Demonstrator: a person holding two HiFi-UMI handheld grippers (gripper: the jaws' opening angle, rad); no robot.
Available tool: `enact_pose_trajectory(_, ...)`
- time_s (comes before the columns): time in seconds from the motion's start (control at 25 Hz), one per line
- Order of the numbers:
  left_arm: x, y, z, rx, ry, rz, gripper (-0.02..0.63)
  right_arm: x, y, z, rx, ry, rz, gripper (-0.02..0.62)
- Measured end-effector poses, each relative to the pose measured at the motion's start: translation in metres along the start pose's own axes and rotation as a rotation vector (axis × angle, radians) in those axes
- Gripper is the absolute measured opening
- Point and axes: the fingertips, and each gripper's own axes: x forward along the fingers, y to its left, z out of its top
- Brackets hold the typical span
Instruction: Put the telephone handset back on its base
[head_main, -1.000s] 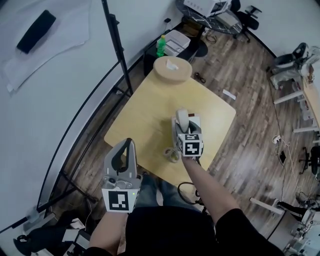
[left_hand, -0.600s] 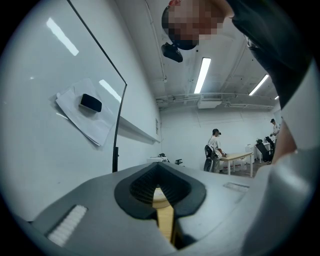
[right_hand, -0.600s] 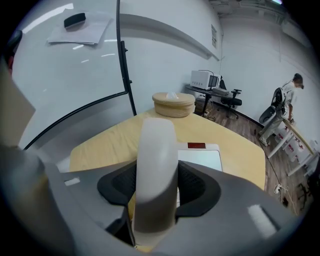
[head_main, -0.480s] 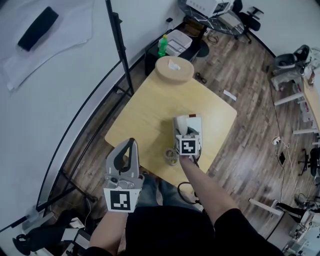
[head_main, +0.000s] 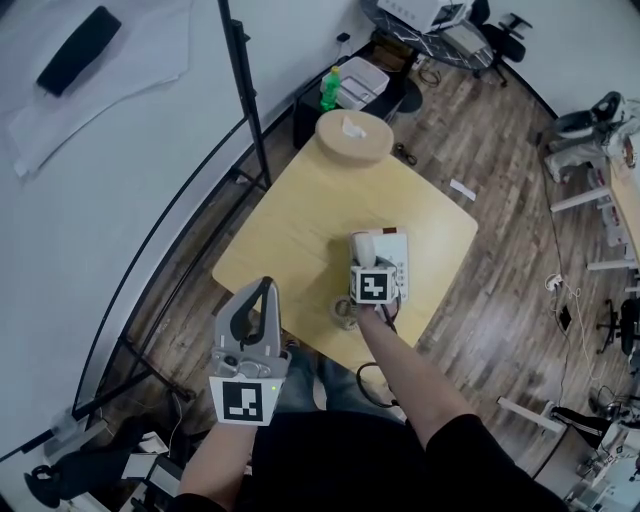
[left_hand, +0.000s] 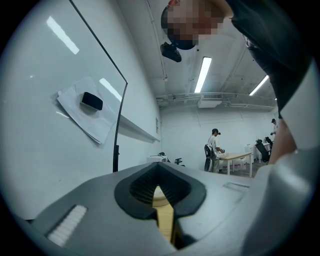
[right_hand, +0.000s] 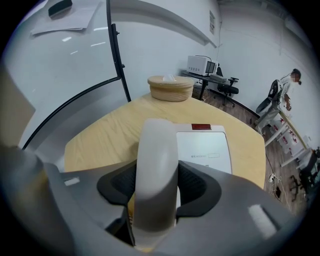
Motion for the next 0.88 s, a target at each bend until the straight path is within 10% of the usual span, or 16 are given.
enact_pose_trajectory(0.2, 0.002, 0.002, -0.002, -0.005, 0.000, -0.003, 0.000, -0.005, 0.003, -0.030, 0.052, 0.142, 0.018, 0.233)
enact_pose_trajectory(0.88, 0.009, -0.003, 0.000, -0.010, -0.006, -0.025, 0.000, -0.009, 0.004, -0.008, -0.059, 0.043, 0.059, 0.267)
